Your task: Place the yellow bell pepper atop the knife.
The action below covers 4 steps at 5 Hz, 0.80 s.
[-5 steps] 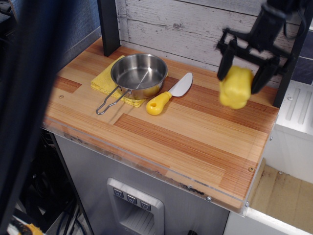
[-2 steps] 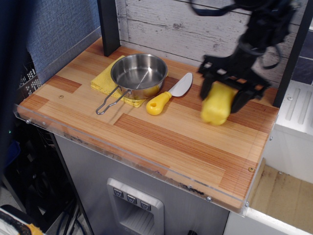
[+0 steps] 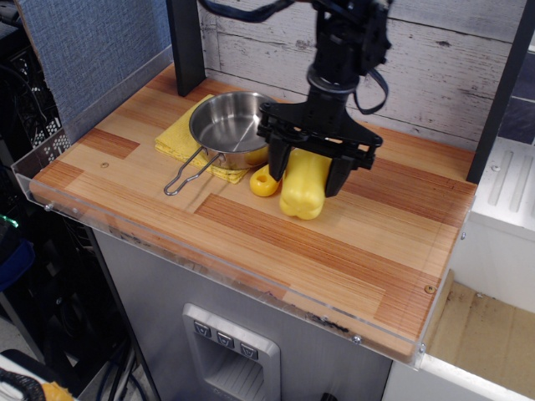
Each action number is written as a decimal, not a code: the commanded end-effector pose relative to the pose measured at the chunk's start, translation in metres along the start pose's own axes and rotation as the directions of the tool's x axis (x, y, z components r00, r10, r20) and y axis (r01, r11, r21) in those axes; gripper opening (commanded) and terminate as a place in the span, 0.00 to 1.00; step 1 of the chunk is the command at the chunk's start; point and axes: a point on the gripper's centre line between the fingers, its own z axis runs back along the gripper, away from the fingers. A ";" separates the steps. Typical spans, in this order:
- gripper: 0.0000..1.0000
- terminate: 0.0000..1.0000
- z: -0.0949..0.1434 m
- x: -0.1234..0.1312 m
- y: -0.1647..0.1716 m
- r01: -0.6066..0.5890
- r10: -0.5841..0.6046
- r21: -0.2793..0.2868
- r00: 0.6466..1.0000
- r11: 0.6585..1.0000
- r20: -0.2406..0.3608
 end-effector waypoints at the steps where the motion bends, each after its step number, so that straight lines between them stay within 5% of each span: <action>1: 1.00 0.00 0.031 0.014 0.016 0.049 -0.043 -0.129 0.998 0.990 0.050; 4: 1.00 0.00 0.102 0.028 0.065 0.034 -0.019 -0.177 0.996 0.984 0.082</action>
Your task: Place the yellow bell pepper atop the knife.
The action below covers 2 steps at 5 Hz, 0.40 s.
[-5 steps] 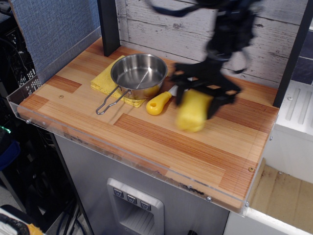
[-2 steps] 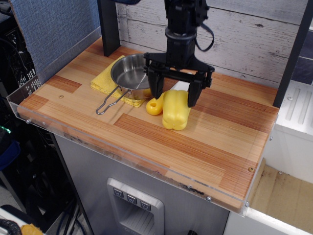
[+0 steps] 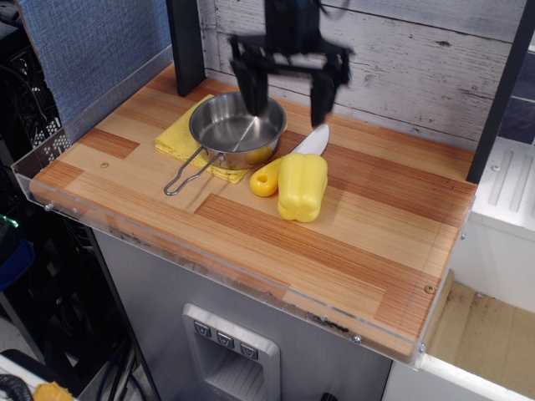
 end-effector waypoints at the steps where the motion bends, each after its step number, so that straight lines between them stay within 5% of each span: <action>1: 1.00 0.00 0.044 0.021 0.029 0.017 -0.021 0.059 0.997 0.998 0.070; 2: 1.00 0.00 0.042 0.030 0.031 0.043 -0.051 0.131 0.997 0.990 0.058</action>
